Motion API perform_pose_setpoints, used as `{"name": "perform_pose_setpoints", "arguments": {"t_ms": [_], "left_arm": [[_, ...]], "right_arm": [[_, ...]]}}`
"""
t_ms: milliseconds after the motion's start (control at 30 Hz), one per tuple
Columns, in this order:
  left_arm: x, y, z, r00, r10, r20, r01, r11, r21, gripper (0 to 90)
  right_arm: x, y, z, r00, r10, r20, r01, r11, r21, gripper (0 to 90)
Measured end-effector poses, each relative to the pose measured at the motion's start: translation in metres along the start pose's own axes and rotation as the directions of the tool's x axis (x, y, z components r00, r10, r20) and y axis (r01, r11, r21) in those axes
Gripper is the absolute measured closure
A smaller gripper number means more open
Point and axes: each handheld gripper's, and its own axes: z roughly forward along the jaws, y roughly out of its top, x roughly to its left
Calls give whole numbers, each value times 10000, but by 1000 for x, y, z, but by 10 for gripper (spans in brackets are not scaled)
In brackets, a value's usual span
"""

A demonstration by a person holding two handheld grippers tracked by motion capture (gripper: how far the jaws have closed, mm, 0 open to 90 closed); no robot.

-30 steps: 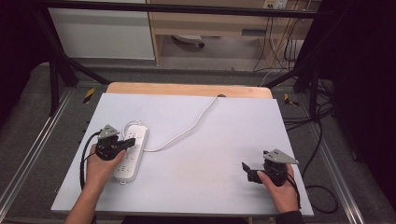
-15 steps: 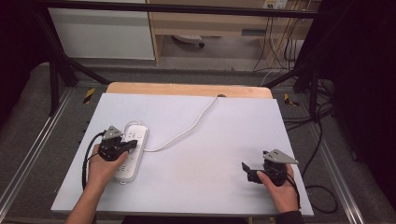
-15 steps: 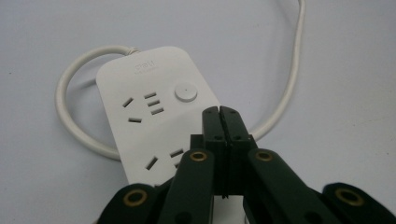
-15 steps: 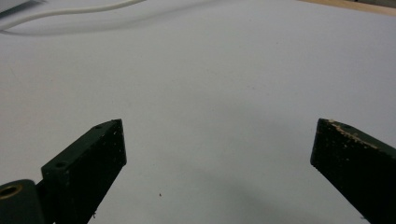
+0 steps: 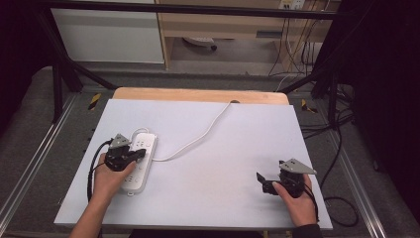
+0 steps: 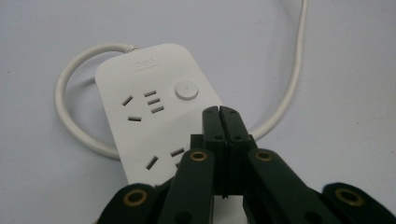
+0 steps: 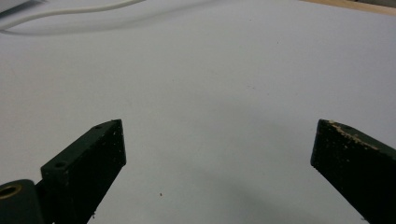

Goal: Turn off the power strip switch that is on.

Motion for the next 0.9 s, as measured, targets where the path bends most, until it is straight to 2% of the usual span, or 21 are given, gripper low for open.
{"name": "perform_pose_setpoints", "arguments": {"t_ms": [900], "left_arm": [[2, -2, 2, 9992, -321, 252, 319, 9994, 96, 900]], "right_arm": [[1, -1, 2, 10000, -2, -69, 3, 9998, 186, 37]]}}
